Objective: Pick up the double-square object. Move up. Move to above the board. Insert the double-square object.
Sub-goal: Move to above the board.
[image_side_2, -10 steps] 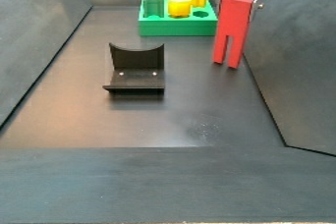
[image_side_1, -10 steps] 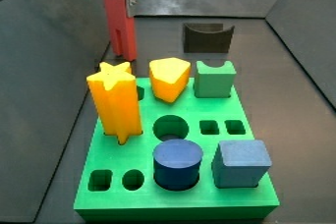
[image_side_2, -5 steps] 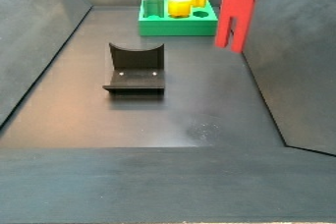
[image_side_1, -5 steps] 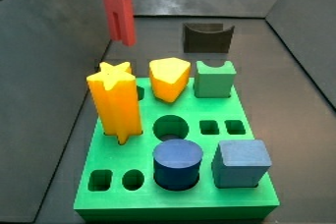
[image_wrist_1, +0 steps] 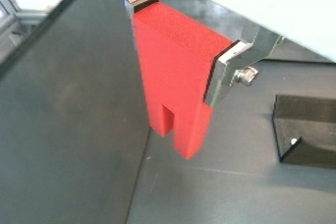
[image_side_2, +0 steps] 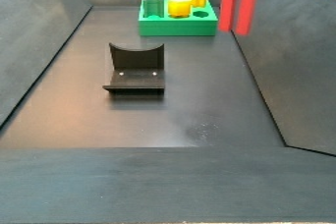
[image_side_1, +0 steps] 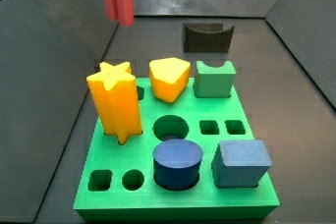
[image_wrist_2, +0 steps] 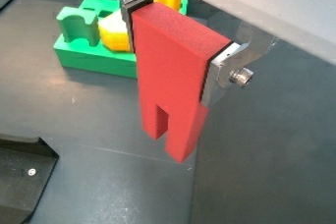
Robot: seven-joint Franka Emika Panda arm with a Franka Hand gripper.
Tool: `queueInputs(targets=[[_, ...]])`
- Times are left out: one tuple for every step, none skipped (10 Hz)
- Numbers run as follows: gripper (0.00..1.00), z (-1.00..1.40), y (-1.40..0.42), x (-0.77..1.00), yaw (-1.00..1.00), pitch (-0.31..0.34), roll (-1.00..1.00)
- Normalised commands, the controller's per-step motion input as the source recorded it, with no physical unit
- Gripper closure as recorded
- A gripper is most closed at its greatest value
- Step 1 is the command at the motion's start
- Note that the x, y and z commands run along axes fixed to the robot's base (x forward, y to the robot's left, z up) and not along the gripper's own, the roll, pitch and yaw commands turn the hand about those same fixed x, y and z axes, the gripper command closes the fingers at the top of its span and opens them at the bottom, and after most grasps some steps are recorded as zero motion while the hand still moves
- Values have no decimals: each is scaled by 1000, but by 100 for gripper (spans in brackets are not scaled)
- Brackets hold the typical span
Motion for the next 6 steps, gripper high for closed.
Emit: queueInputs(targets=[[100,1000,16,52,-25,97,30],[100,904,15,40,-25,84,28],[100,648,11,26,-25,77,24],[100,544,10,22,-26,79,23],[100,334,7,18,-28,79,20],[100,247,-1000,483,1000,-58,1]])
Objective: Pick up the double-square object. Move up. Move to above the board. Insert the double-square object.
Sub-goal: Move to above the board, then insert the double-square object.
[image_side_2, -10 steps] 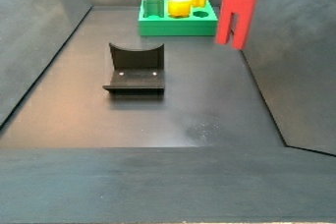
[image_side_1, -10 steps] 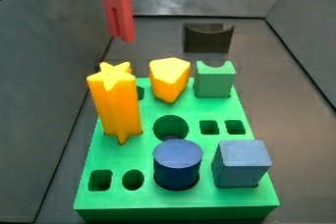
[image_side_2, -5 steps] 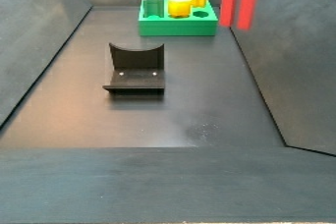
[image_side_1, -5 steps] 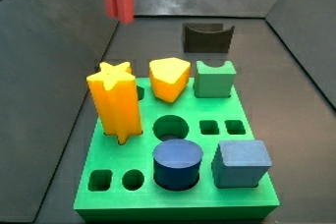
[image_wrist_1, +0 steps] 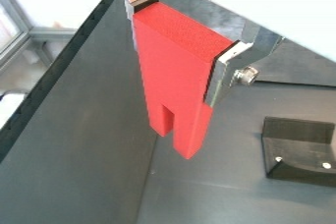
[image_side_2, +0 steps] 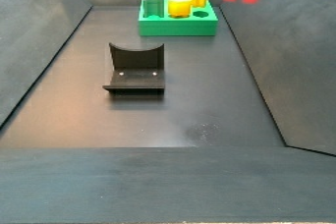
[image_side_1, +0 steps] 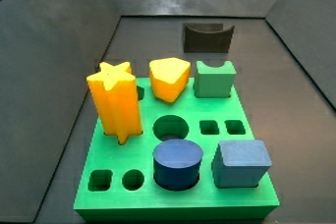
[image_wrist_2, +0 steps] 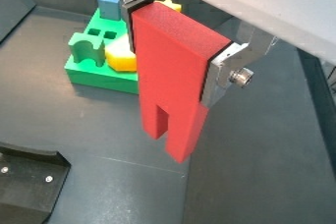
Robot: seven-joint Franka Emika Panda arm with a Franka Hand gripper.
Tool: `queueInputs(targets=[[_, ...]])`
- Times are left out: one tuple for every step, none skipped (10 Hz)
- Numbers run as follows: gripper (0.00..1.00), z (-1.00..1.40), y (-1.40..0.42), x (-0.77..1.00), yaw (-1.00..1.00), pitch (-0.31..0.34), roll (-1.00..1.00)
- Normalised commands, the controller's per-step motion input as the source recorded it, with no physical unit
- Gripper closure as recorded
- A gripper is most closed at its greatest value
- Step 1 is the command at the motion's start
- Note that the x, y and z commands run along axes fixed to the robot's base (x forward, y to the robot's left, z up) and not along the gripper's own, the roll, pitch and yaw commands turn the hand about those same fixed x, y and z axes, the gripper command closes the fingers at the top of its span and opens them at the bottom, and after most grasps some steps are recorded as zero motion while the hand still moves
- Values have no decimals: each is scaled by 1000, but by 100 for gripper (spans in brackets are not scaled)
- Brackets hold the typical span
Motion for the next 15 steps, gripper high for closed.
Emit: queueInputs(targets=[[100,213,-1000,485,1000,-56,8],[100,212,-1000,516,1000,-34,24],[100,219,-1000,529,1000,-21,10],[100,221,-1000,525,1000,-13,29],[100,225,-1000,527,1000,14,59],[100,234,-1000,551,862,45,55],[100,219,-932,538,526,93,61],[100,182,-745,456,386,107,67],[100,105,-397,284,192,109,81],[100,62,-202,152,84,70,79],[100,-411,-423,400,480,-156,6],[100,-423,-311,540,363,-203,-27],[100,-511,-306,700,211,-186,-50],[100,-491,-314,860,103,-141,-39],[100,-414,-397,937,49,-104,0]])
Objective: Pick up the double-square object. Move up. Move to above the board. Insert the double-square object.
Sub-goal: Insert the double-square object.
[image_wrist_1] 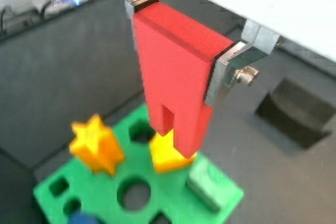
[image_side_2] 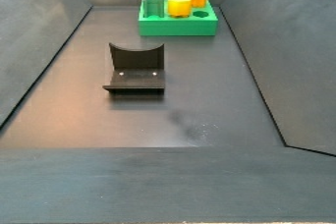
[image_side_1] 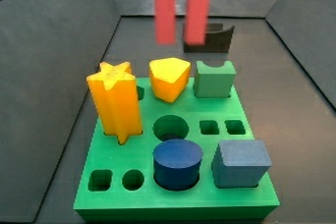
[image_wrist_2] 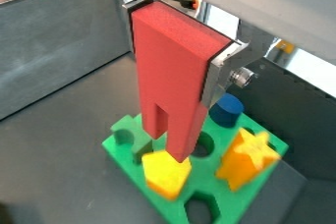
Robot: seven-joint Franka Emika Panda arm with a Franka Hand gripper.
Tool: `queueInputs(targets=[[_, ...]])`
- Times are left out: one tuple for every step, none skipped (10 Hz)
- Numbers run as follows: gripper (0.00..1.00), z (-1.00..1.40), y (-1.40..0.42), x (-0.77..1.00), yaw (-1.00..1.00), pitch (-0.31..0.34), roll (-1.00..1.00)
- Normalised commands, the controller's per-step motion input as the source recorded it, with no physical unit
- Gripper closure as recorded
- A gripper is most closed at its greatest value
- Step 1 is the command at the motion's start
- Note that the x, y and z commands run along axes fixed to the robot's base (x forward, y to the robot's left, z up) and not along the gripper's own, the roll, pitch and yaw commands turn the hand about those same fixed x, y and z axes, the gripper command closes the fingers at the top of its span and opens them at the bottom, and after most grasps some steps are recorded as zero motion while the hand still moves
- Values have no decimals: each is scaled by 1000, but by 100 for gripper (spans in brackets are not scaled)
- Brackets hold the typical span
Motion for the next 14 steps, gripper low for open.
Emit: queueInputs(targets=[[100,-380,-434,974,29,-57,13],[100,-431,-360,974,0,0,227],[100,-420,-329,934,0,34,360],[100,-403,-349,917,0,44,393],[100,-497,-489,886,0,43,289],[100,-429,-577,926,0,0,154],[100,-351,-546,983,0,0,110],[100,-343,-394,1000,23,6,53],[100,-343,-231,831,140,39,153],[100,-186,-163,377,169,87,186],[100,-131,-54,206,97,16,41],[100,-149,-134,100,14,0,0],[100,-263,-94,86,11,0,30],[100,-331,-17,0,0,0,31]])
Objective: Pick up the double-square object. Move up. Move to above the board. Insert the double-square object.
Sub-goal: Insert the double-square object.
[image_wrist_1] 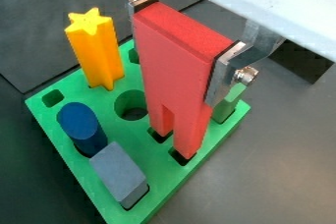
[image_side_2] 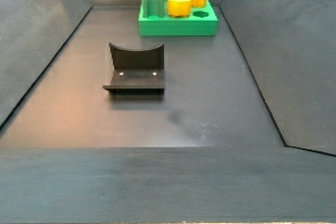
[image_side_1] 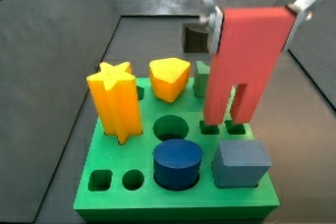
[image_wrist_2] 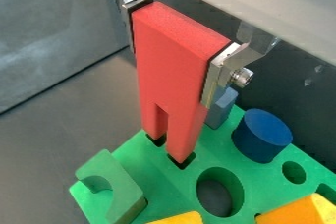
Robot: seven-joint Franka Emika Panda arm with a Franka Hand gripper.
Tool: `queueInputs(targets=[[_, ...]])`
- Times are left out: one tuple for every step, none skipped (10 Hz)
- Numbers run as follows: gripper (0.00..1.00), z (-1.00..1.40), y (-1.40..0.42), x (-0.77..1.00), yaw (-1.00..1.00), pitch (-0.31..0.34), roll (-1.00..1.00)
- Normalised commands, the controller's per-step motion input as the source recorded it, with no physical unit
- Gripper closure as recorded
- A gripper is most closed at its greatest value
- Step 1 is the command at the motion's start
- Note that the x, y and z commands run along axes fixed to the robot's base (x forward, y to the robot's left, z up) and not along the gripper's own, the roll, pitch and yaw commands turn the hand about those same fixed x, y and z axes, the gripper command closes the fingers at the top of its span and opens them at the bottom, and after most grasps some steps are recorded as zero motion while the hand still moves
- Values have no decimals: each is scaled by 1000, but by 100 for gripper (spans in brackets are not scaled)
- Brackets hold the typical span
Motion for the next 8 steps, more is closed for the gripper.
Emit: queueInputs(targets=[[100,-240,0,0,0,0,37],[100,-117,0,-3,0,0,56],[100,-114,-46,0,0,0,33],[100,-166,-57,6,0,0,37],[100,-206,-69,43,0,3,47],[100,-231,-89,106,0,6,23],[100,-269,-89,106,0,0,10],[100,-340,-117,223,0,0,0]])
